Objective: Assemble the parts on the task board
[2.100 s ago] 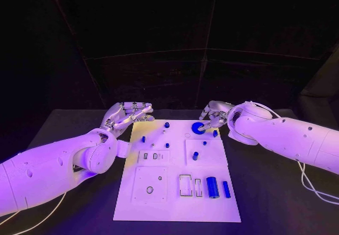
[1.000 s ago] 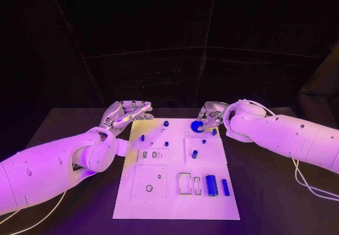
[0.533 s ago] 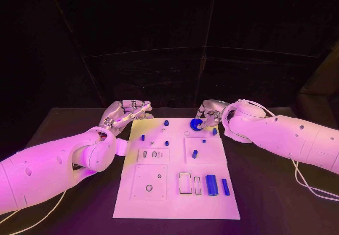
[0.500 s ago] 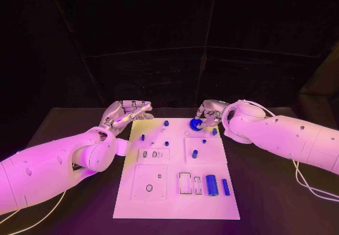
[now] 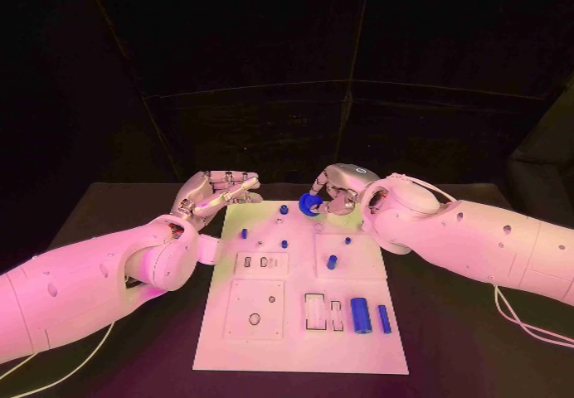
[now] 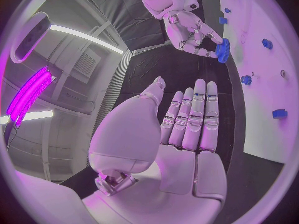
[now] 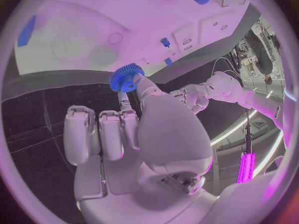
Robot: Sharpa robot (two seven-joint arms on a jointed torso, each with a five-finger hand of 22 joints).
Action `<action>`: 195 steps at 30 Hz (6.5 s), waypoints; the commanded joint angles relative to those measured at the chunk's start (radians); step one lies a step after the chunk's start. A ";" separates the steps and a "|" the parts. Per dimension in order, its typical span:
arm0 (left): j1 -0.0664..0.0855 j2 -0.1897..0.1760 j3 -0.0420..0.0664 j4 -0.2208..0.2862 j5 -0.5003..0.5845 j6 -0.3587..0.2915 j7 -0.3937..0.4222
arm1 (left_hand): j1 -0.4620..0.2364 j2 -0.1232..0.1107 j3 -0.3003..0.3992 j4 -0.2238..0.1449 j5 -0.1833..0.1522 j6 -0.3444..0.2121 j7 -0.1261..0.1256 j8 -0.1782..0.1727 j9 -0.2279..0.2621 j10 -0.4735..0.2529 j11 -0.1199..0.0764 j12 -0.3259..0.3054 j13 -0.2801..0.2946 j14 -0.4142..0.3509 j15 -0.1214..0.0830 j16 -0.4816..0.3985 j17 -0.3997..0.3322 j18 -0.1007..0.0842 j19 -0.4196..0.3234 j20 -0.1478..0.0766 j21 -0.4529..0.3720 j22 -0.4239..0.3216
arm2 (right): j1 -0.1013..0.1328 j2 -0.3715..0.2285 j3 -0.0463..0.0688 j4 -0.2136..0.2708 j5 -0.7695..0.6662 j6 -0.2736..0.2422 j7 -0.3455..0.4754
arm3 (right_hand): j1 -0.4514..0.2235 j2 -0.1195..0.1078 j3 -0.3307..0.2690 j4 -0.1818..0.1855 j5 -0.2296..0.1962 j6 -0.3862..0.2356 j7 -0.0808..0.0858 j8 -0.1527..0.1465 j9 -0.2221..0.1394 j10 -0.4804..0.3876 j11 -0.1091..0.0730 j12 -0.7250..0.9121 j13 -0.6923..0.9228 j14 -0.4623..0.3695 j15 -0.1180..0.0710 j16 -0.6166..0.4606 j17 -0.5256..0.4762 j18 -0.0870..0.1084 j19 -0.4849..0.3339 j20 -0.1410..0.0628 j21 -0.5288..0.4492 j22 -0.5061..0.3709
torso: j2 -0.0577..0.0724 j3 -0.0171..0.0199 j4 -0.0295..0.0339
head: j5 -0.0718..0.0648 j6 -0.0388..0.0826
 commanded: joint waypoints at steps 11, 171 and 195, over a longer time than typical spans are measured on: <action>0.002 0.000 0.001 0.000 0.000 0.011 0.004 | 0.000 0.011 0.001 -0.007 0.000 0.007 -0.002 -0.005 -0.001 0.007 -0.002 -0.003 -0.001 0.002 -0.002 -0.004 0.001 0.014 0.005 -0.003 -0.003 -0.001 | -0.007 0.123 -0.028 -0.058 -0.080 -0.005 -0.006 | -0.017 -0.003 0.019 -0.002 -0.005 0.053 -0.030 -0.012 0.004 0.032 -0.005 0.004 0.132 0.070 -0.008 0.006 0.075 -0.019 0.006 0.000 0.006 0.072 | 0.001 -0.0004 0.0036 | 0.012 -0.006; 0.000 0.017 0.000 -0.044 0.000 0.032 -0.006 | 0.005 0.016 0.007 -0.021 0.000 0.011 -0.003 -0.010 -0.001 0.012 -0.003 -0.009 -0.001 0.002 -0.002 -0.010 0.002 0.013 0.004 -0.002 -0.007 -0.006 | -0.091 -0.153 -0.039 -0.181 0.335 0.036 0.369 | 0.009 0.026 -0.123 -0.100 -0.070 0.017 -0.001 -0.098 0.008 0.001 0.022 -0.043 0.102 0.070 0.017 0.009 0.092 -0.019 0.006 0.027 0.002 0.073 | -0.017 0.0185 -0.0321 | -0.015 -0.020; 0.000 0.013 0.000 -0.043 0.000 0.032 -0.008 | 0.005 0.016 0.008 -0.022 0.000 0.011 -0.003 -0.011 -0.001 0.012 -0.003 -0.009 -0.001 0.002 -0.002 -0.011 0.002 0.013 0.004 -0.002 -0.007 -0.006 | -0.103 -0.136 -0.039 -0.185 0.322 -0.026 0.337 | 0.000 0.081 -0.034 -0.132 -0.108 0.117 -0.035 -0.074 0.010 0.013 -0.008 -0.030 0.117 0.073 -0.009 0.012 0.103 -0.022 0.014 0.002 0.008 0.087 | -0.017 0.0192 -0.0315 | -0.016 -0.026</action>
